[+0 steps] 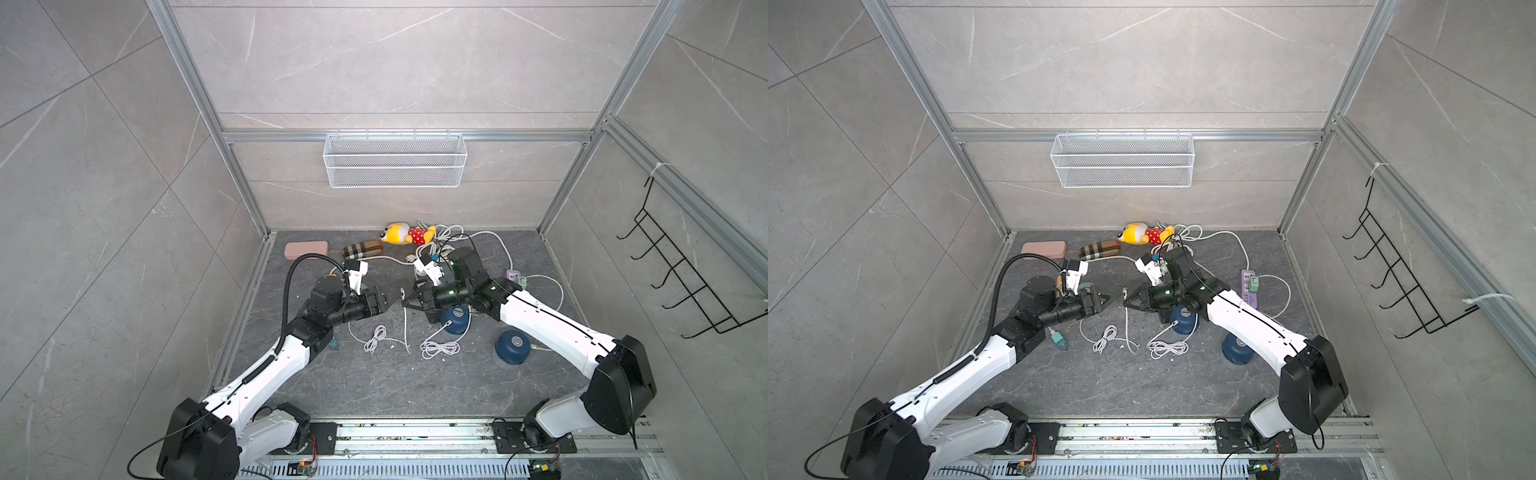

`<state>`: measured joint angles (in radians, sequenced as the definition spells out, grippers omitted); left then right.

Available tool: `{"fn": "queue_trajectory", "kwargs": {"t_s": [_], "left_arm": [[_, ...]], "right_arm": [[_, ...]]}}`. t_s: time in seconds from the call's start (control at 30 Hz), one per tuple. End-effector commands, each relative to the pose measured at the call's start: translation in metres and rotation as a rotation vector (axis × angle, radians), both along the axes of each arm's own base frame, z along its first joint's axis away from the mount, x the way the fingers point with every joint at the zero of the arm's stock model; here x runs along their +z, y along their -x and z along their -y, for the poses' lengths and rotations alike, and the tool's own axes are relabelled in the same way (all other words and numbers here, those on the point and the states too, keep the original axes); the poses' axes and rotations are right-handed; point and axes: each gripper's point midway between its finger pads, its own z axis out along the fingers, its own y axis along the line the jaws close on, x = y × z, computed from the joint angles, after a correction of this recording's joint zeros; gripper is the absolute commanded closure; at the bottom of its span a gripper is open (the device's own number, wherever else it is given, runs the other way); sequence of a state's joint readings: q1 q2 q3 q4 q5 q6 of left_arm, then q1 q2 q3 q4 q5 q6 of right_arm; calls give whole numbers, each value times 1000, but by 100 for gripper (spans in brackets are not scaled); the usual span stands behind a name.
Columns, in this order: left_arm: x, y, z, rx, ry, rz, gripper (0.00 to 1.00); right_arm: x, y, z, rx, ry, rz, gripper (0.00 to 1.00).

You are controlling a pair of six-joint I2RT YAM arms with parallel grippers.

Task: Charge the cordless meat grinders
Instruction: Pick up the charging cable from the center of the board.

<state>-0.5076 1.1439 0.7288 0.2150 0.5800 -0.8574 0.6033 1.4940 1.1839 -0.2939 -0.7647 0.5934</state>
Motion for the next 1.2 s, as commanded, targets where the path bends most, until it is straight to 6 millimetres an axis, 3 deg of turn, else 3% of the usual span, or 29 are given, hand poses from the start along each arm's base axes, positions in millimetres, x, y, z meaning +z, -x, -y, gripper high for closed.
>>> {"fn": "queue_trajectory", "kwargs": {"t_s": [0.0, 0.53, 0.93, 1.17], "left_arm": [[44, 4, 13, -100, 116, 104, 30], [41, -1, 16, -93, 142, 93, 62], [38, 2, 19, -124, 140, 85, 100], [32, -14, 0, 42, 55, 75, 100]], "right_arm": [[18, 11, -2, 63, -72, 20, 100], [17, 11, -8, 89, -96, -10, 100], [18, 10, -9, 84, -96, -9, 100], [27, -6, 9, -45, 17, 121, 75]]}}
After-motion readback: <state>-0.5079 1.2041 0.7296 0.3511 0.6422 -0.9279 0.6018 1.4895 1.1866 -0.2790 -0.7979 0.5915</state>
